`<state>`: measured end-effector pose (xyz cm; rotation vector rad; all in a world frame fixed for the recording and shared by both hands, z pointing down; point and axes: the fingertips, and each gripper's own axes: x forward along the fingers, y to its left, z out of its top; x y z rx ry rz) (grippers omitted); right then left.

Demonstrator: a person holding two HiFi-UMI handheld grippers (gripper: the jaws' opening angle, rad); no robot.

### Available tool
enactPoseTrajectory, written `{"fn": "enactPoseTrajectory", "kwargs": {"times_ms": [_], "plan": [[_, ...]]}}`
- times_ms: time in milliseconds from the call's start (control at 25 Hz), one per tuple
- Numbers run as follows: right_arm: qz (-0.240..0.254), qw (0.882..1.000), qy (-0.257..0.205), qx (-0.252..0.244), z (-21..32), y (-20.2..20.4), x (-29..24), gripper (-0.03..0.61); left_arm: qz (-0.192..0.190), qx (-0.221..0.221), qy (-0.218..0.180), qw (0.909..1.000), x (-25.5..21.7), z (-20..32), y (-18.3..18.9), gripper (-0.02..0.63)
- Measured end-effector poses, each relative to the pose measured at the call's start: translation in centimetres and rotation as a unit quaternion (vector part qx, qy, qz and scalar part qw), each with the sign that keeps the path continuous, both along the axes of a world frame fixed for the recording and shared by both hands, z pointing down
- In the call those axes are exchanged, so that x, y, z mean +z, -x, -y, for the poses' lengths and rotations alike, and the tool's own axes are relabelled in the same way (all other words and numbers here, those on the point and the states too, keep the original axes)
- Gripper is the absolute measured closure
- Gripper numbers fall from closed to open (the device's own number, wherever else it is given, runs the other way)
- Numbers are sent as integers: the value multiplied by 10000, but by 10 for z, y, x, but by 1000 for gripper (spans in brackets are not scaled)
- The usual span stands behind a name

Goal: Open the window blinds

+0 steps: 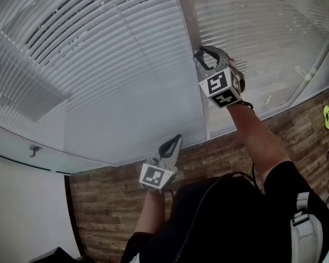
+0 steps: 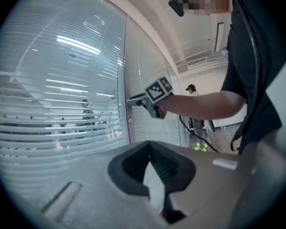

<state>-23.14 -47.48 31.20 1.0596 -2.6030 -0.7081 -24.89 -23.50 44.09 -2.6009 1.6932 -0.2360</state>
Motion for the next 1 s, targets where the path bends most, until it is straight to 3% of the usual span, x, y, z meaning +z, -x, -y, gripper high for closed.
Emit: {"fn": "enactPoseTrajectory", "kwargs": {"times_ms": [280, 520, 680, 1000], "plan": [[1218, 9895, 776, -27, 4, -3, 2, 445, -7, -1, -31, 10000, 2, -1, 0, 609], [2180, 9642, 1509, -63, 12, -8, 8, 444, -25, -53, -143, 9999, 14, -1, 7, 609], [2372, 9575, 1638, -68, 13, -8, 7, 443, 1, -43, -112, 9999, 6, 0, 4, 609], [2423, 9558, 1661, -110, 13, -9, 6, 443, -74, -80, -74, 9999, 5, -2, 5, 609]]}}
